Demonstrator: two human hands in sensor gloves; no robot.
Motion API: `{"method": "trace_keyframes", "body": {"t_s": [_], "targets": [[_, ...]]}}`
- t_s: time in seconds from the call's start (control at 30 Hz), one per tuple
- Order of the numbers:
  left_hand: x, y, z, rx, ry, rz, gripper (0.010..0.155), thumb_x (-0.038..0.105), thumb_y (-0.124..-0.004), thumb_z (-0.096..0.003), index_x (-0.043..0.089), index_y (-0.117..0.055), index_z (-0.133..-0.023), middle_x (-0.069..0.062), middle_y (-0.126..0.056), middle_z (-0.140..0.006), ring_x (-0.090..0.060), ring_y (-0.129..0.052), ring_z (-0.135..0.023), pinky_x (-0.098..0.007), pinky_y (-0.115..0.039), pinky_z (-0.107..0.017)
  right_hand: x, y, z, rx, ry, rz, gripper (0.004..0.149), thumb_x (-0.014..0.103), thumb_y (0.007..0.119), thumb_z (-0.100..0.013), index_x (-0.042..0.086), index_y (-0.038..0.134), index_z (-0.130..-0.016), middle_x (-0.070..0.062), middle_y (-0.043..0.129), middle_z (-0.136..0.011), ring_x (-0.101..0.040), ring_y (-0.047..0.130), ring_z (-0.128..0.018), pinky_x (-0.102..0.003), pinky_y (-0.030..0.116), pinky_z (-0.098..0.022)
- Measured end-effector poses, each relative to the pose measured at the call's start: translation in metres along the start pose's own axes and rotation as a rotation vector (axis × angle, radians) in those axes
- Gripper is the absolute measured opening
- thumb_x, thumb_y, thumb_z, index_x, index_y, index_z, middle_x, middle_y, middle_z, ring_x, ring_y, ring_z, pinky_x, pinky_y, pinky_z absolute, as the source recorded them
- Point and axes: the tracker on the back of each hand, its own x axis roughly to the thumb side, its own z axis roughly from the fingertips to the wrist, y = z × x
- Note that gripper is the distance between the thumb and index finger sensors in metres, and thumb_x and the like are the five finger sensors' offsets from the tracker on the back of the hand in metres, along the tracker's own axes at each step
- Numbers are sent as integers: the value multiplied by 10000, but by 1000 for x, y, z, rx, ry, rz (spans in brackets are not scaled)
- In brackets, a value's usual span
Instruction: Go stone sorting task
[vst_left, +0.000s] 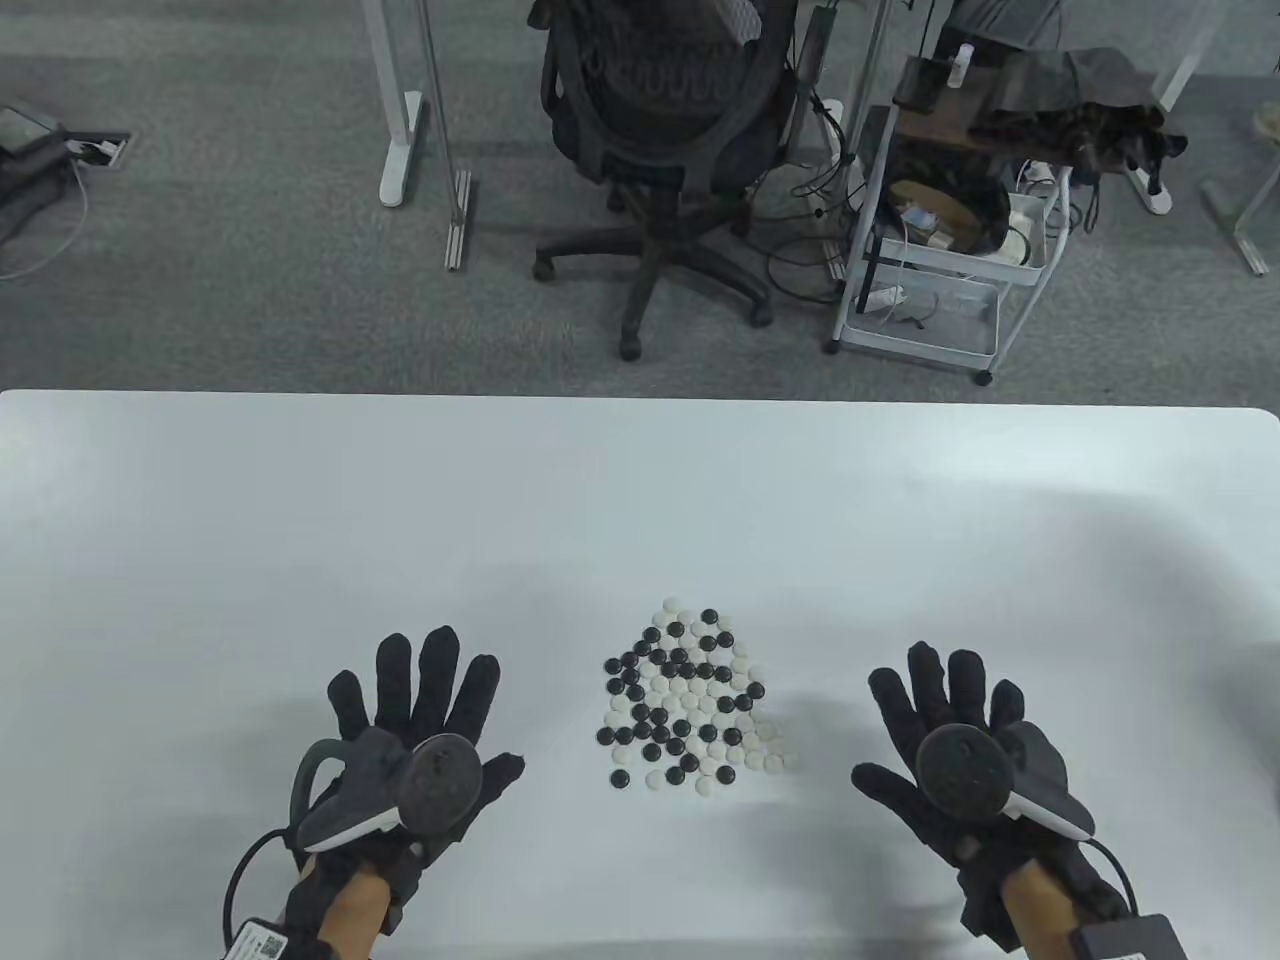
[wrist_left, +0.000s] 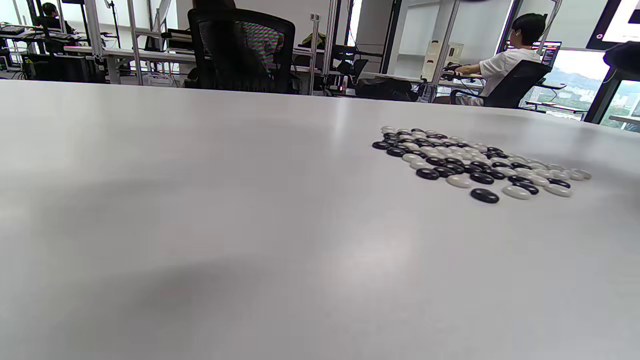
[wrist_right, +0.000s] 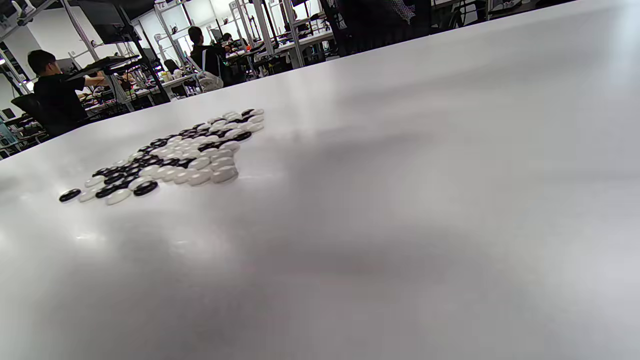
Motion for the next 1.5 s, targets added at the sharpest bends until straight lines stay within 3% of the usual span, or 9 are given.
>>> {"method": "trace_keyframes", "body": {"t_s": [0.83, 0.97, 1.03, 1.17, 1.27, 1.37, 1.5], "targets": [[-2, -1, -2, -15, 1, 10, 795, 571, -408, -626, 117, -47, -1171, -334, 140, -1148, -616, 159, -922, -851, 2, -517, 1, 2, -1, 11, -9, 0, 811, 575, 462, -530, 129, 114, -1111, -285, -46, -1088, -575, -114, -876, -798, 7, -497], [-3, -1, -1, -13, 1, 15, 795, 570, -410, -625, 117, -51, -1171, -335, 138, -1149, -615, 158, -923, -852, 1, -518, 4, -2, -5, -13, -31, -38, 780, 569, 475, -530, 165, 174, -1126, -278, -36, -1095, -571, -109, -887, -801, 15, -511], [-3, -1, -1, -12, 0, 16, 797, 572, -410, -625, 118, -51, -1172, -335, 139, -1149, -617, 158, -922, -853, 1, -516, 8, -10, -10, -25, -57, -71, 746, 561, 489, -532, 178, 310, -1145, -275, -10, -1105, -572, -97, -898, -806, 25, -520], [-4, -1, 0, -10, -2, 15, 795, 571, -411, -625, 119, -52, -1172, -334, 140, -1149, -614, 159, -924, -852, 1, -518, 25, -41, -36, 41, -100, -116, 693, 548, 501, -536, 190, 515, -1130, -267, 62, -1132, -574, -58, -926, -816, 56, -545], [-4, 0, 0, -7, -1, 13, 795, 570, -412, -626, 117, -54, -1173, -333, 138, -1150, -615, 136, -926, -851, 2, -518, 38, -65, -82, 183, -70, -160, 668, 536, 499, -542, 181, 648, -1088, -255, 104, -1146, -570, -56, -928, -819, 56, -545], [-6, 0, 1, -5, 4, 17, 795, 569, -412, -626, 117, -58, -1174, -332, 136, -1151, -615, 137, -927, -852, 1, -518, 43, -67, -125, 320, -10, -173, 656, 530, 492, -546, 178, 703, -1058, -251, 116, -1144, -569, -57, -923, -820, 59, -541], [-8, 1, 2, -3, 13, 20, 794, 569, -413, -625, 117, -63, -1176, -332, 135, -1152, -615, 137, -929, -852, 0, -518, 44, -57, -171, 414, 79, -207, 640, 523, 495, -548, 186, 733, -1037, -239, 115, -1142, -564, -59, -923, -820, 54, -541]]}}
